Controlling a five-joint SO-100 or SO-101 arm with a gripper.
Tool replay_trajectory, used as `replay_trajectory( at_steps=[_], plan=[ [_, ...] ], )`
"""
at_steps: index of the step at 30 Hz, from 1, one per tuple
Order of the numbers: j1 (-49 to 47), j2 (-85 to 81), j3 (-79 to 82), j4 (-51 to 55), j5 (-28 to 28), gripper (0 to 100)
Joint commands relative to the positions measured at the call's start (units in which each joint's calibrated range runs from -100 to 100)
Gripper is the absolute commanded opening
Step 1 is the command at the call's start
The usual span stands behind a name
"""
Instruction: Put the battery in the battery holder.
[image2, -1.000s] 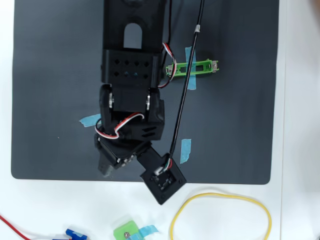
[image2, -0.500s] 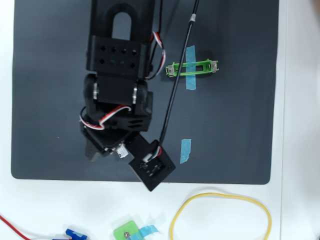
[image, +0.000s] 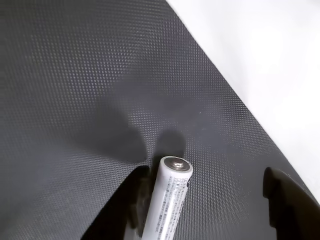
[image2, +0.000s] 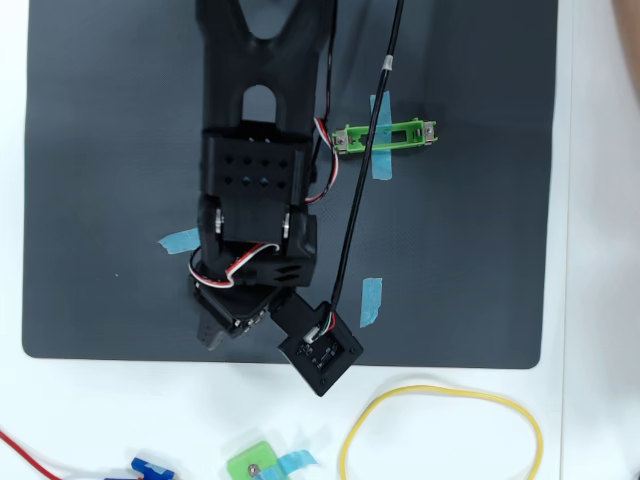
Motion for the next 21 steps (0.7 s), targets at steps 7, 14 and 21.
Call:
replay_trajectory(
  at_steps=[7, 14, 21],
  plan=[
    [4.23, -0.03, -2.79, -2.64, -2.34, 24],
    [4.03, 0.06, -2.79, -2.73, -2.6, 24],
    [7.24, 2.36, -4.38, -8.59, -3.07, 24]
  ],
)
